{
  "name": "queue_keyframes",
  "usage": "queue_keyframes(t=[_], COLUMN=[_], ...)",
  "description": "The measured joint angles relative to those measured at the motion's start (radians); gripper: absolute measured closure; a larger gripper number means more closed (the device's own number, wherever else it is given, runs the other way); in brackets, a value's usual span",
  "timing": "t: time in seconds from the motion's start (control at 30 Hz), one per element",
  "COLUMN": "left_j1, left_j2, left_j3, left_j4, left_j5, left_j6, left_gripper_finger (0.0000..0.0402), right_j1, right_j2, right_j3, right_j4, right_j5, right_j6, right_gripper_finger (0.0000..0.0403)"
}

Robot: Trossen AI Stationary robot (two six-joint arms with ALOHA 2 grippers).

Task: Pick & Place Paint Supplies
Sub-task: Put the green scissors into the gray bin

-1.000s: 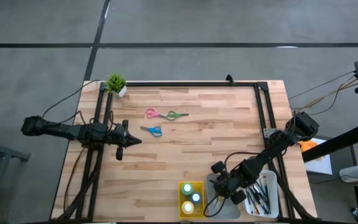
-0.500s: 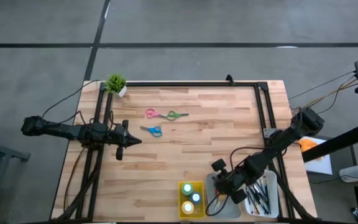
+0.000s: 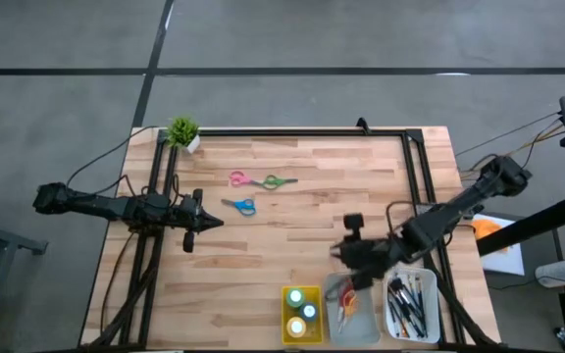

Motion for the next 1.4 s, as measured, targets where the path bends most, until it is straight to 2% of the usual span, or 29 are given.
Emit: queue_keyframes(t=[0.17,0.3,0.43,0.67,0.83,0.97,1.27,1.4], left_j1=[0.000,0.000,0.000,0.000,0.000,0.000,0.000,0.000], left_j2=[0.000,0.000,0.000,0.000,0.000,0.000,0.000,0.000], left_j3=[0.000,0.000,0.000,0.000,0.000,0.000,0.000,0.000], left_j4=[0.000,0.000,0.000,0.000,0.000,0.000,0.000,0.000], left_j5=[0.000,0.000,0.000,0.000,0.000,0.000,0.000,0.000], left_j6=[0.000,0.000,0.000,0.000,0.000,0.000,0.000,0.000], left_gripper_finger=[0.0402,0.0402,0.0402,0.0402,0.0402,0.0402,0.0402,0.0402], right_j1=[-0.131,-0.253,-0.370,-0.520,-0.577,-0.606,-0.672,-0.702], right_j2=[-0.011,-0.004,0.018,0.122,0.252,0.377,0.626,0.694], right_j3=[-0.016,-0.069,-0.116,-0.176,-0.180,-0.134,0.077,0.185], right_j4=[0.055,0.217,0.361,0.647,0.808,0.862,0.873,0.793], right_j5=[-0.021,-0.148,-0.268,-0.348,-0.352,-0.352,-0.348,-0.348], right_j6=[-0.077,-0.225,-0.305,-0.334,-0.334,-0.333,-0.306,-0.283], right_gripper_finger=[0.0339,0.0339,0.0339,0.0339,0.0339,0.0339,0.0339,0.0339])
